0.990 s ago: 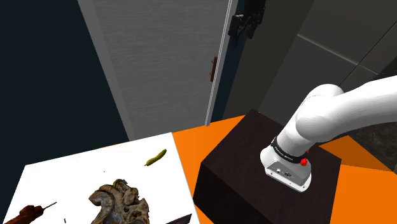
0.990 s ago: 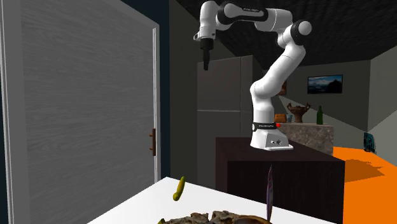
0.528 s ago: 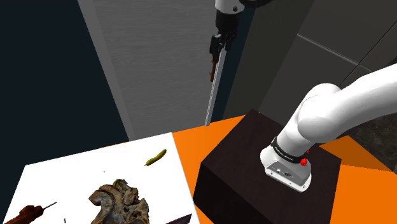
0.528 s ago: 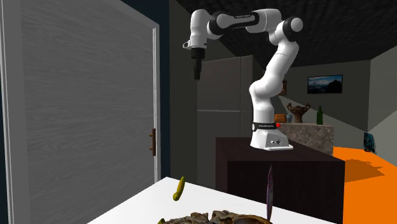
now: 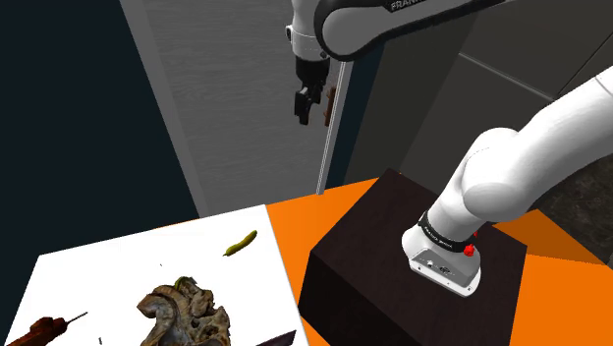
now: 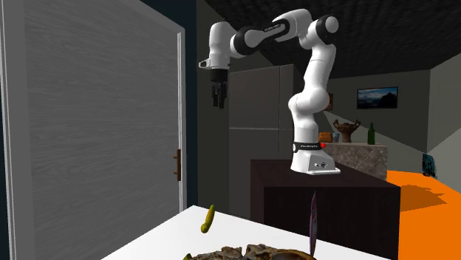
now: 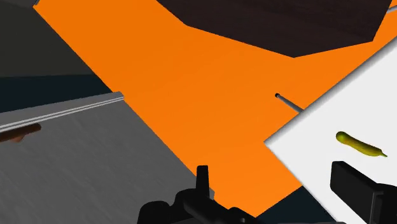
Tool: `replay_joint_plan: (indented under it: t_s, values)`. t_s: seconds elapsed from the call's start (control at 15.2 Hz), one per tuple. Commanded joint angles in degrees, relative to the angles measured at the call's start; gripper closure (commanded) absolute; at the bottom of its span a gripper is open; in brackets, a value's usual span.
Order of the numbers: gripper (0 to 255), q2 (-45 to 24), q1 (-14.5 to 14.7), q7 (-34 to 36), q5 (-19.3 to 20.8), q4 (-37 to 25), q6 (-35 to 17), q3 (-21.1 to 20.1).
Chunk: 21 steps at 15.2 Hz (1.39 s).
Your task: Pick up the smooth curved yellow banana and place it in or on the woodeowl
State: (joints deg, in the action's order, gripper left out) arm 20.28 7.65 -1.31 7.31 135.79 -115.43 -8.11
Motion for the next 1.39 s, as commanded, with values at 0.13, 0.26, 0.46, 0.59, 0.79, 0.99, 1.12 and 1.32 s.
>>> replay_joint_plan:
  t_s: [0.13,0.26,0.46,0.59,0.79,0.99,1.12,1.32]
  values:
    - [0,-7.3,1.5,-2.2,1.2,-1.0,-5.7,-1.6]
    - [0,-10.7,2.2,-3.1,2.0,-1.7,-8.2,-2.4]
    - [0,-16.0,3.3,-4.3,3.5,-3.0,-11.6,-3.7]
    - [0,-19.5,4.1,-4.9,4.8,-3.9,-13.7,-4.6]
    - [0,-24.9,5.2,-5.6,7.0,-5.6,-16.6,-5.7]
    - [0,-30.2,6.6,-6.1,9.6,-7.5,-19.1,-6.6]
    - [0,-33.7,7.7,-6.4,11.5,-8.9,-20.6,-7.1]
    - [0,-38.9,9.5,-6.7,14.5,-11.2,-22.6,-7.5]
